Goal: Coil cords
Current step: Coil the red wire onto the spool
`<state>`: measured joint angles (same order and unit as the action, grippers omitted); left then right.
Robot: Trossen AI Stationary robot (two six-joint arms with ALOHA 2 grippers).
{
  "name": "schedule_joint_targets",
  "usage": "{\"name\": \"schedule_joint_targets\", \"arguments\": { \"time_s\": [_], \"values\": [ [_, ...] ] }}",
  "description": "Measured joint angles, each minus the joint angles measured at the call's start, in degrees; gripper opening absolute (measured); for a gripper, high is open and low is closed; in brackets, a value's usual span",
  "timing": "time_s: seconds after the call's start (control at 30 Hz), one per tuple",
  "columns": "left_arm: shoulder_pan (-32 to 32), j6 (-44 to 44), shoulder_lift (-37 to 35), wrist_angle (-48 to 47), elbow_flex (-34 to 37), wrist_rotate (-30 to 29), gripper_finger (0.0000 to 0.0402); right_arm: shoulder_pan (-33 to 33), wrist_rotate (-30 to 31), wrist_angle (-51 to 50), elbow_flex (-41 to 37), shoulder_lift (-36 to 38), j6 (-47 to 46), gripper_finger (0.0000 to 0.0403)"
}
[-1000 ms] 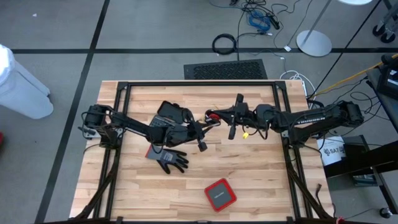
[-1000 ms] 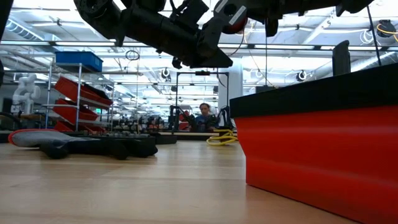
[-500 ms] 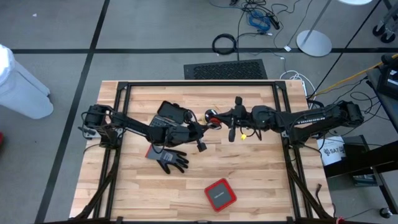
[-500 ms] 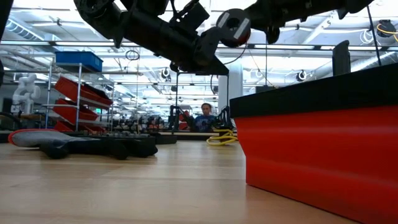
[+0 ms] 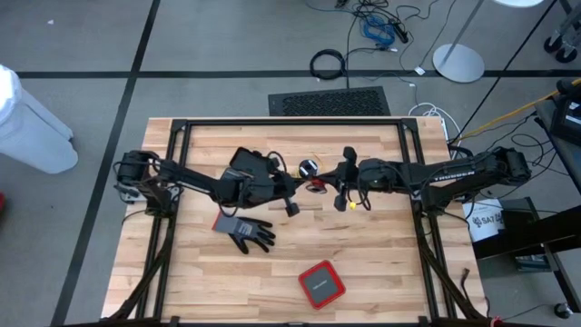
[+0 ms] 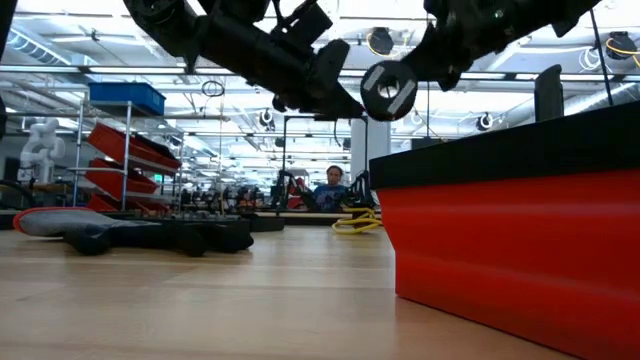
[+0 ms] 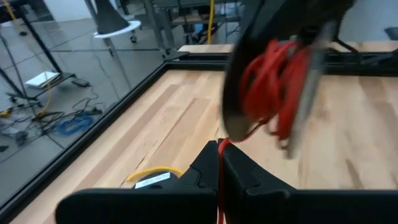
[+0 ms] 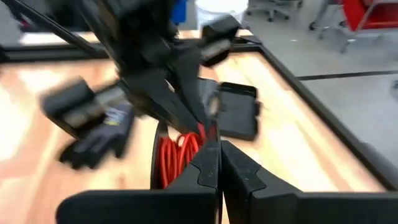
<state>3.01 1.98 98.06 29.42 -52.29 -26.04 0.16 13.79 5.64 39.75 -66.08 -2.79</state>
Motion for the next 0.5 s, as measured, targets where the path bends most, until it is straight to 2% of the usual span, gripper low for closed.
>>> {"name": "schedule_joint_targets", "arguments": {
  "time_s": [0.2,0.5],
  "values": [
    [0.16,-0.36,-1.29,-0.06,0.00,3.96,0.0001,0.02,3.64,-0.44,0.00,-0.02,3.34,0.0000],
    [0.28,-1.64,-1.29,-0.30,0.00,7.89,0.0001,0.04,3.68,-0.29,0.00,-1.04,4.58,0.0000]
  ]
}}
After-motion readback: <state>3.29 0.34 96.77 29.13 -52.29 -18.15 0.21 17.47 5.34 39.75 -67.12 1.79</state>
